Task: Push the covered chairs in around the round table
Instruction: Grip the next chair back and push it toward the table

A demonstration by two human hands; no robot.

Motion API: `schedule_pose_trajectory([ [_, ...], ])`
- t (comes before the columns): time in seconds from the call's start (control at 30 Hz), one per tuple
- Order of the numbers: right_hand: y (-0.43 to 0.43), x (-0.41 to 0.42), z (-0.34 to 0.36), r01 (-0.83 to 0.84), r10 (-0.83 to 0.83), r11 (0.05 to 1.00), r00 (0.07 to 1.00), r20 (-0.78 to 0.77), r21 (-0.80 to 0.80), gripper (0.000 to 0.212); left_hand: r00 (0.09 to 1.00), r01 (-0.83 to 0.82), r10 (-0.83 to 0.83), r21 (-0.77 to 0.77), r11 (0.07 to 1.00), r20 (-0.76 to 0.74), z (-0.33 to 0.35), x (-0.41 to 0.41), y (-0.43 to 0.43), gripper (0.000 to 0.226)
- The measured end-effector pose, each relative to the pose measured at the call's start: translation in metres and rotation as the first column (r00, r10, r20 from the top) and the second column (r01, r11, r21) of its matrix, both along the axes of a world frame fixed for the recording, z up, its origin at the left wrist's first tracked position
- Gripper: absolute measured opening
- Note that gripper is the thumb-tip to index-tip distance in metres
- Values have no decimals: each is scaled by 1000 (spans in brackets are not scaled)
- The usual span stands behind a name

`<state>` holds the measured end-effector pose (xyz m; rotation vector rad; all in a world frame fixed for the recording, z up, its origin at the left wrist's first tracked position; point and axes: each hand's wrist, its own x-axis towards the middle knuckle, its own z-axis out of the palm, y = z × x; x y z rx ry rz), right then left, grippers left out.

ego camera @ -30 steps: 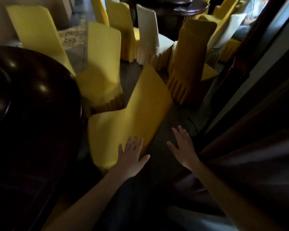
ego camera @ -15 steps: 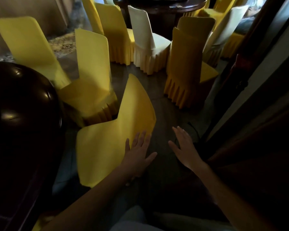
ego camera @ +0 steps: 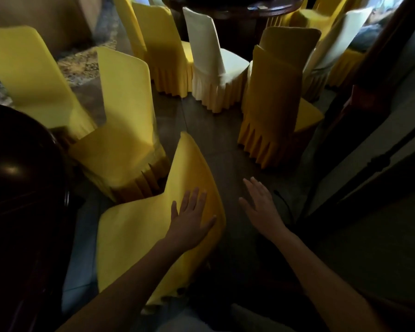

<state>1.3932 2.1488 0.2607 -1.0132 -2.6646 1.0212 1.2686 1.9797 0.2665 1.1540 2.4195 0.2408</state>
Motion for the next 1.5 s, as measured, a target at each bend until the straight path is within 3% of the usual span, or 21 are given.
schedule_pose_trajectory([
  [0.23, 52, -72, 17, -43, 44, 999, 999, -8, 17, 56, 998, -68, 68, 23, 997, 4, -2, -67, 37, 70],
  [0.47, 65, -153, 25, -330, 329, 943, 944, 34, 35, 54, 973, -229, 229, 1, 973, 31, -10, -106, 19, 72],
  [0.57, 71, -190, 24, -538, 529, 840, 840, 119, 72, 55, 945, -324, 323, 18, 946, 44, -7, -115, 18, 71],
  [0.7, 82, -226, 12, -790, 758, 608, 606, 241, 77, 63, 887, -462, 462, -21, 887, 14, -15, -117, 23, 72],
  [0.77, 94, -234, 3, -876, 845, 478, 478, 241, 61, 54, 830, -552, 555, -68, 831, 52, -19, -106, 32, 71],
  [0.87, 113, -247, 0, -956, 916, 283, 293, 273, 76, 54, 683, -693, 686, -74, 717, 252, -26, -78, 52, 69],
  [1.07, 138, -270, -4, -979, 964, 35, 87, 252, 202, 67, 220, -925, 713, -89, 369, 666, -38, -16, 92, 64],
  [1.13, 145, -276, -9, -958, 971, -59, 11, 240, 282, 69, 224, -932, 727, -75, 354, 649, -34, 11, 104, 62],
  [1.23, 142, -289, -7, -941, 970, -79, 4, 244, 329, 72, 269, -948, 830, -21, 319, 489, -19, 33, 107, 62],
  [1.5, 136, -297, -20, -919, 977, -100, -18, 213, 382, 76, 74, -994, 956, -62, 95, 284, -17, 39, 126, 65],
])
